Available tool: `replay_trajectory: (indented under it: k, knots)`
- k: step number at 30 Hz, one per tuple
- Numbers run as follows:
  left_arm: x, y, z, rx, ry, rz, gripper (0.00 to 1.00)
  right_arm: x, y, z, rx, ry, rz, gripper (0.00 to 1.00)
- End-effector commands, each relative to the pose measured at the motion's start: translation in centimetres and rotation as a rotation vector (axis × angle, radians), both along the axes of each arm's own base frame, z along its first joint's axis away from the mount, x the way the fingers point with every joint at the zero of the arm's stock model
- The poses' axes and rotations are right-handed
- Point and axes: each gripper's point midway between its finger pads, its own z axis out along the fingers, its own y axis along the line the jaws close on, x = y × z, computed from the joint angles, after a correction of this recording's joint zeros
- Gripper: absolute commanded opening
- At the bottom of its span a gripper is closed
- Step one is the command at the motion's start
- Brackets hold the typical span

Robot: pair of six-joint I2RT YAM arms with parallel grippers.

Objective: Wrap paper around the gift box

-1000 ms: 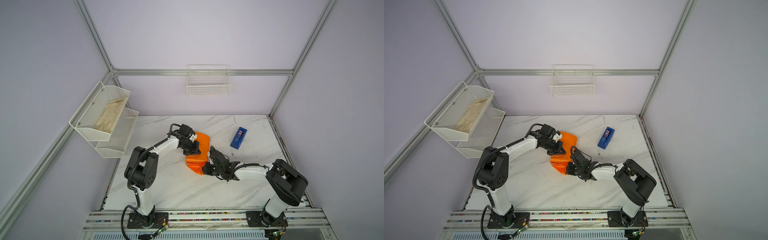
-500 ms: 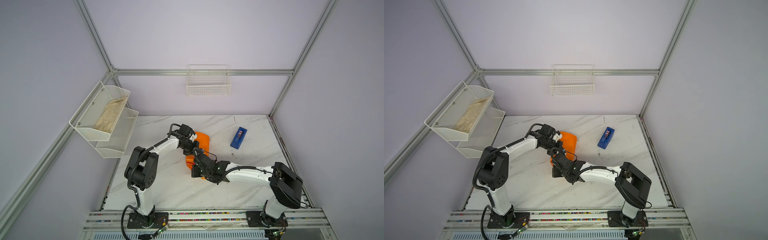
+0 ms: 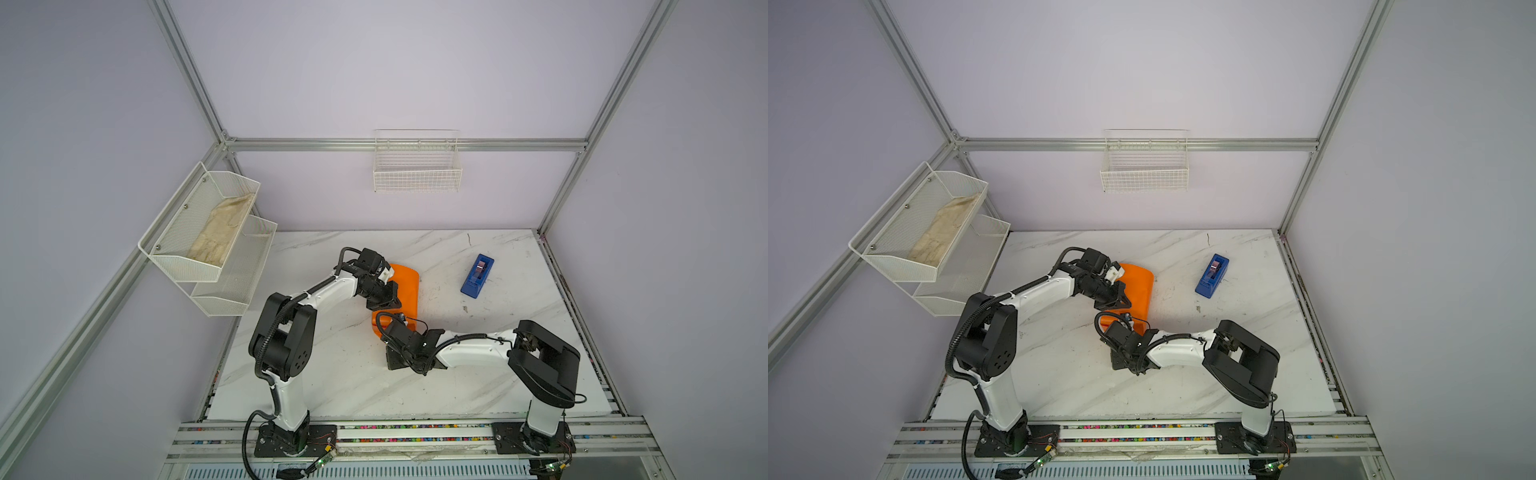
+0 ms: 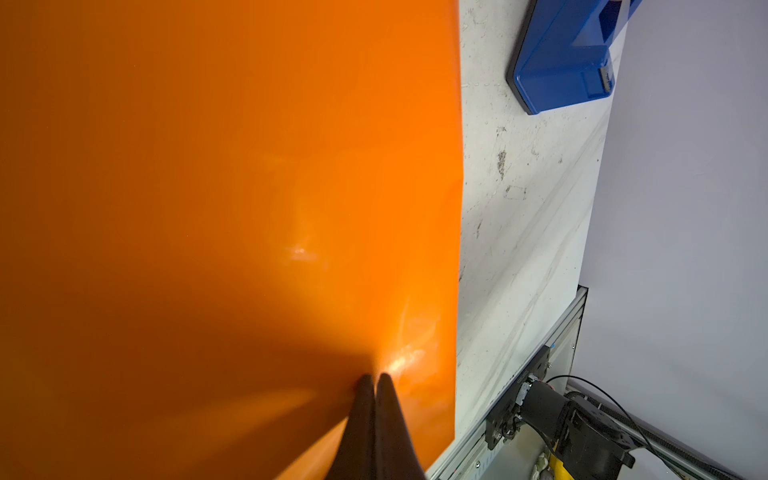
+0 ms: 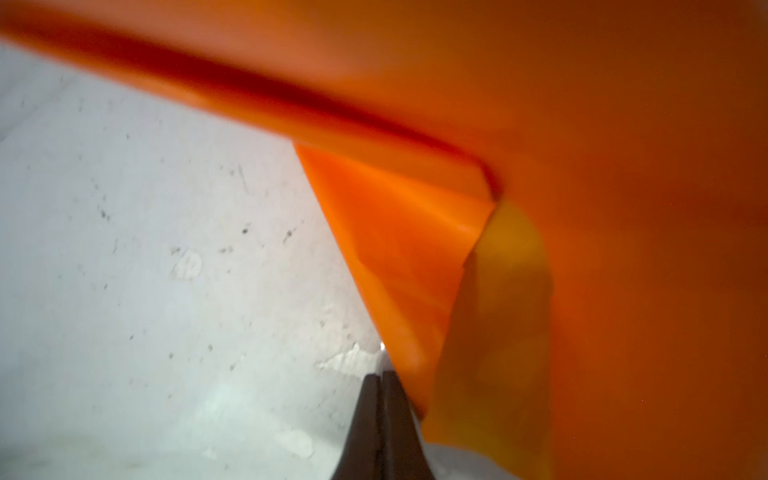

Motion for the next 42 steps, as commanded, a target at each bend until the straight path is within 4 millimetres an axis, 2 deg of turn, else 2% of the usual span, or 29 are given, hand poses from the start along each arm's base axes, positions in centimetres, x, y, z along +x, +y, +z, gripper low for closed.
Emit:
replay_trajectory:
  k: [1, 3, 7, 12, 14, 18, 22, 29, 35, 42]
  knots:
    - [-2.7, 3.8, -6.0, 0.205, 0.136, 0.022, 0.0, -2.1, -0.3, 1.9, 0.046, 0.054, 0.038, 0.0]
    - [-2.7, 3.8, -6.0, 0.206, 0.135, 0.022, 0.0, -1.4, -0.8, 3.8, 0.075, 0.026, -0.014, 0.0]
    - [-2.8, 4.0, -6.0, 0.207, 0.137, 0.025, 0.0, 1.6, -4.0, 6.5, 0.116, -0.043, -0.135, 0.0]
    - [-2.8, 4.2, -5.9, 0.207, 0.137, 0.027, 0.0, 4.4, -8.9, 7.1, 0.123, -0.082, -0.272, 0.0]
    - [-2.9, 4.2, -6.0, 0.208, 0.139, 0.027, 0.0, 5.0, -9.8, 6.4, 0.136, -0.071, -0.279, 0.0]
    - [-2.9, 4.3, -6.0, 0.209, 0.141, 0.029, 0.0, 4.9, -7.8, 4.2, 0.176, 0.003, -0.194, 0.0]
    - [-3.0, 4.3, -6.0, 0.209, 0.142, 0.029, 0.0, 4.6, -5.6, 3.1, 0.243, 0.058, -0.147, 0.0]
    - [-3.0, 4.3, -5.9, 0.209, 0.14, 0.032, 0.0, 4.6, -3.2, 4.0, 0.345, 0.067, -0.128, 0.0]
    - [-3.0, 4.4, -5.9, 0.208, 0.142, 0.035, 0.0, 5.0, -2.3, 3.3, 0.358, 0.071, -0.132, 0.0]
    - [-3.1, 4.4, -5.9, 0.208, 0.142, 0.034, 0.0, 5.7, -1.2, 3.3, 0.368, 0.04, -0.135, 0.0]
